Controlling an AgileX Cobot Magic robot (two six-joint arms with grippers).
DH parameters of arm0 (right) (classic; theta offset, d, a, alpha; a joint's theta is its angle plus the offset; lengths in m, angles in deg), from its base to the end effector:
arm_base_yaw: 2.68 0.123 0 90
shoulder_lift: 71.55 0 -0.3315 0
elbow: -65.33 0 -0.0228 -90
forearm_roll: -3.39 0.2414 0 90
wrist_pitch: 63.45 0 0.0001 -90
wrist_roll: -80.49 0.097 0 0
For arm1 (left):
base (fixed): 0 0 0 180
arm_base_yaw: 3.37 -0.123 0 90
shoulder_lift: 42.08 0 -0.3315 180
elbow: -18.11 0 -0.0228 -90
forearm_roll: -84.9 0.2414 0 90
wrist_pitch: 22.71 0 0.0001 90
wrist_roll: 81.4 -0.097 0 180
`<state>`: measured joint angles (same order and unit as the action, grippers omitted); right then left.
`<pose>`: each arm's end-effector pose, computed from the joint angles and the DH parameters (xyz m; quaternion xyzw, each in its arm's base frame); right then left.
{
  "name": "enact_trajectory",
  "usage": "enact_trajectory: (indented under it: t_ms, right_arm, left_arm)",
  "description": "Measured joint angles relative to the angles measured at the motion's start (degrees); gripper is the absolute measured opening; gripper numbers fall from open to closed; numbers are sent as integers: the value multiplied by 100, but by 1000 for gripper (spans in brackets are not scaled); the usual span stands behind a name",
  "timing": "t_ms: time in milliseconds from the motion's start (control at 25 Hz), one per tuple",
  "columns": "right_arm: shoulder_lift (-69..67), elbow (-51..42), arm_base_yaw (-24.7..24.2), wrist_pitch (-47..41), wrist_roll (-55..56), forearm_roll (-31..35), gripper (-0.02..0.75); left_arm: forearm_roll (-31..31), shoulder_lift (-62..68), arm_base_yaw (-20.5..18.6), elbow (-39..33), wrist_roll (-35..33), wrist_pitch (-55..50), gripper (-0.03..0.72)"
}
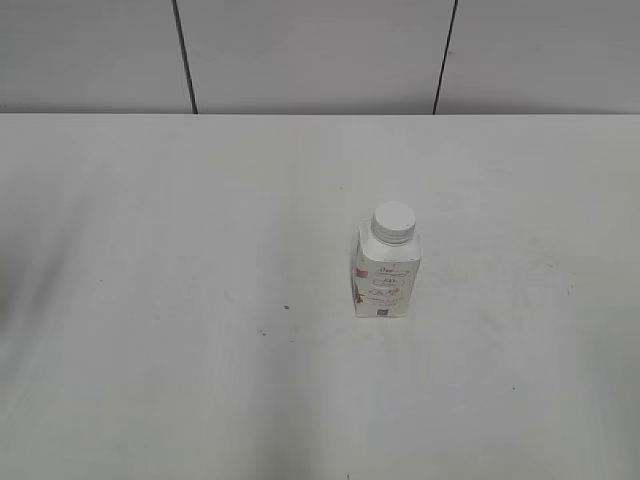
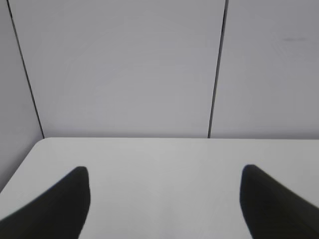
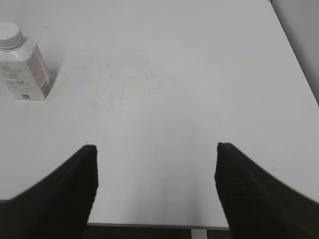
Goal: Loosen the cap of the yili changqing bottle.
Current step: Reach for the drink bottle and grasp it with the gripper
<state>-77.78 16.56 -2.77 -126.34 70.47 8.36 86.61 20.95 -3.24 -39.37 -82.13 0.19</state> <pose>-0.0594 0.0076 0.2709 -0.0770 0.8524 -0.0023 0.5172 0.1653 -0.0015 0.3026 0.0198 0.7523 0.0081 0.6585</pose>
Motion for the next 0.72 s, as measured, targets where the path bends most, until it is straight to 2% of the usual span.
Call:
enact_trajectory:
  t_ms: [240, 400, 720]
  right_arm:
    - [0, 0, 0, 0, 0, 0, 580]
    - [0, 0, 0, 0, 5, 0, 580]
    - [0, 0, 0, 0, 5, 0, 580]
  left_arm:
    - [502, 1186, 0, 0, 332, 728, 503]
    - [863, 1948, 0, 0, 643, 1196, 491]
    - [2387, 3076, 0, 0, 872, 2642, 473]
